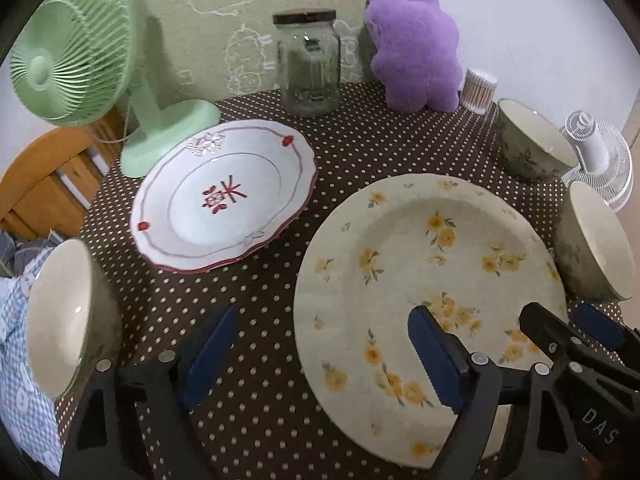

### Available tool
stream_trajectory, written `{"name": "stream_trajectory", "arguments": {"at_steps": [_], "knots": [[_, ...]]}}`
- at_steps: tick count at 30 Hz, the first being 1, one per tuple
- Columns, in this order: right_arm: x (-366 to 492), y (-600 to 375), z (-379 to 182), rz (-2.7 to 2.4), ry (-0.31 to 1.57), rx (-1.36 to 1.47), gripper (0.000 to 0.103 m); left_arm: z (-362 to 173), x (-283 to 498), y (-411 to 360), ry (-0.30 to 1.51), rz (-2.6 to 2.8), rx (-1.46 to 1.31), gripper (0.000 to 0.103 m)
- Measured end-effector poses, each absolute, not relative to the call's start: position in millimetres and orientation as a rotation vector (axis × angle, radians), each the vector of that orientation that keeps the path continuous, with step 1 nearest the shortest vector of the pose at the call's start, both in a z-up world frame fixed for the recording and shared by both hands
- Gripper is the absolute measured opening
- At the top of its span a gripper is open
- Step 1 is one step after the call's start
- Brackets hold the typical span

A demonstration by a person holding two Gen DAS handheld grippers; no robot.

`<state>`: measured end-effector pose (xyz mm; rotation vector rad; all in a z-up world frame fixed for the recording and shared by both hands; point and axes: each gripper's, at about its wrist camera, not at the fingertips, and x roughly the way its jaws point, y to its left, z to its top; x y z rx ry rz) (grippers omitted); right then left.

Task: Organize plates and bowls
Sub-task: 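Carry the held floral plate over to the other yellow-floral plate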

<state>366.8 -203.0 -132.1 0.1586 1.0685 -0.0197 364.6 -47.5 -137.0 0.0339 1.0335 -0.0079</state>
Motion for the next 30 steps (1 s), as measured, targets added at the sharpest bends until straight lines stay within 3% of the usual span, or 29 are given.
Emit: {"name": "stream_trajectory", "arguments": {"at_steps": [8,17,30], "knots": [[382.5,-203.2,-147.5,-0.053,1.08,0.156,0.077,-149.6,387.0,-53.0,1.05,-0.05,0.055,0.081],[393.6,-199.9,-156.5,-0.056,1.078,0.142,0.074,-158.5,407.2,-59.3,1.067,-0.097,0.072,0.065],[393.9,-201.1,-162.0,-0.101,1.13,0.105,0.063,-159.3,399.9,-68.0,1.094,-0.088,0.091,0.067]]}}
